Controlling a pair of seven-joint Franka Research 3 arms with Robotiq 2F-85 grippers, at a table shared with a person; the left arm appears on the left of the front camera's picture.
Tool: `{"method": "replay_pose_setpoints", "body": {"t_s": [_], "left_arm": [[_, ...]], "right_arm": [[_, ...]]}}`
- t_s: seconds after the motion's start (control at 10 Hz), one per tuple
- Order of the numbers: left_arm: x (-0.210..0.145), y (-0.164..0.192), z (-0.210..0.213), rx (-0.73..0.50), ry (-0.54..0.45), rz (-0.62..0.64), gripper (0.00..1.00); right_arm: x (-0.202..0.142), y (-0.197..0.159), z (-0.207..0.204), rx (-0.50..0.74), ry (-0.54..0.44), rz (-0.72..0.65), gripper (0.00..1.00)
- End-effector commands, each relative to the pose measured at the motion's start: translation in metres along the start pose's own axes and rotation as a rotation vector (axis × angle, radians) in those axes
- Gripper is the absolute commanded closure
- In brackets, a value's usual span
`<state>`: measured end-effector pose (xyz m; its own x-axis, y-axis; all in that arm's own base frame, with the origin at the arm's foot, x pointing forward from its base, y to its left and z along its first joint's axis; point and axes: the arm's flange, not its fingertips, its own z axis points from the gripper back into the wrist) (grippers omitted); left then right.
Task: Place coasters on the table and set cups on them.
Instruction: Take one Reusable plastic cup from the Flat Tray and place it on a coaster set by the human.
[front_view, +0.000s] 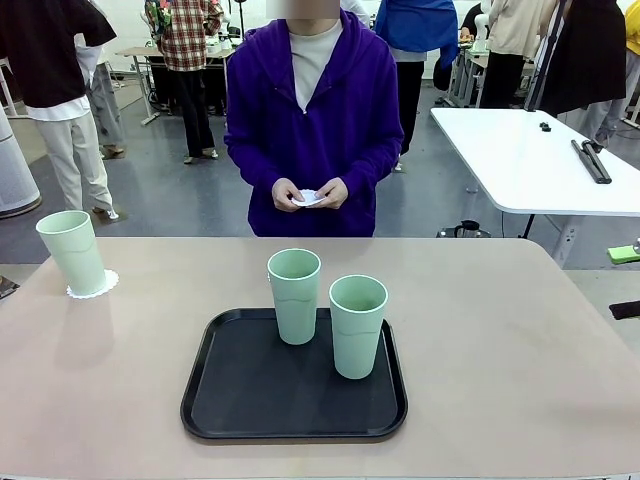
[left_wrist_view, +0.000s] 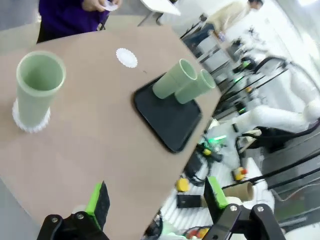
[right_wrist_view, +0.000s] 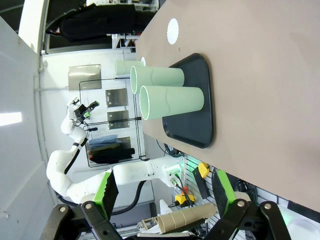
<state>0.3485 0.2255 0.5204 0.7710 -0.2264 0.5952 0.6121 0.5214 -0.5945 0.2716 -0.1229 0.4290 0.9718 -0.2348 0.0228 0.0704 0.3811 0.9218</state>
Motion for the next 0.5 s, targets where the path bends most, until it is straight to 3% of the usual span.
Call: {"method": "replay_pose_setpoints", "body": {"t_s": [0.0, 0.4], "left_arm": [[0.026, -0.032, -0.055, 0.111, 0.06, -0.087, 0.0], [0.073, -0.084, -0.171, 0.204, 0.293, -0.368, 0.0]], "right_arm": [[0.002, 0.001, 0.0, 0.019, -0.004, -0.001, 0.0], [0.002, 0.001, 0.0, 0.019, -0.004, -0.001, 0.0]]}}
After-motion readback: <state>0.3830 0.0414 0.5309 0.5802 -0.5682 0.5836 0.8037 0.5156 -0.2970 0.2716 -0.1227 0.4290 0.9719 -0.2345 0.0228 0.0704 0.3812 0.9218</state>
